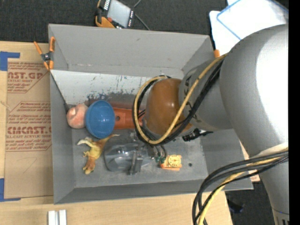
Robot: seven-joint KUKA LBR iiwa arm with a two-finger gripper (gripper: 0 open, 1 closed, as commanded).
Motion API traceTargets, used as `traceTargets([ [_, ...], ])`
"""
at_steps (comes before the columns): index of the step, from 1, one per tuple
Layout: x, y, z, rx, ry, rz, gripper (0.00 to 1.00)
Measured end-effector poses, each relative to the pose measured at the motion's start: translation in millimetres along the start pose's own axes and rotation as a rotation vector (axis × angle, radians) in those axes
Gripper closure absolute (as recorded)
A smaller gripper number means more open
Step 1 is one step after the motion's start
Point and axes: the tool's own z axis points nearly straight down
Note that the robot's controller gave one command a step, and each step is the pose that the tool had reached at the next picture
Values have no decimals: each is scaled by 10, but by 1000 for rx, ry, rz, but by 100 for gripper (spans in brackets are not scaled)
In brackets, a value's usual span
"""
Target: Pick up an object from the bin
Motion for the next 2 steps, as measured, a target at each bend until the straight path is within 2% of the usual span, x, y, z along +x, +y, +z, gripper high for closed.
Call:
traceTargets([
  [1, 9, 75, 3, 1, -2, -10, 100],
  [2, 1, 46, 6, -2, 0, 7, 100],
])
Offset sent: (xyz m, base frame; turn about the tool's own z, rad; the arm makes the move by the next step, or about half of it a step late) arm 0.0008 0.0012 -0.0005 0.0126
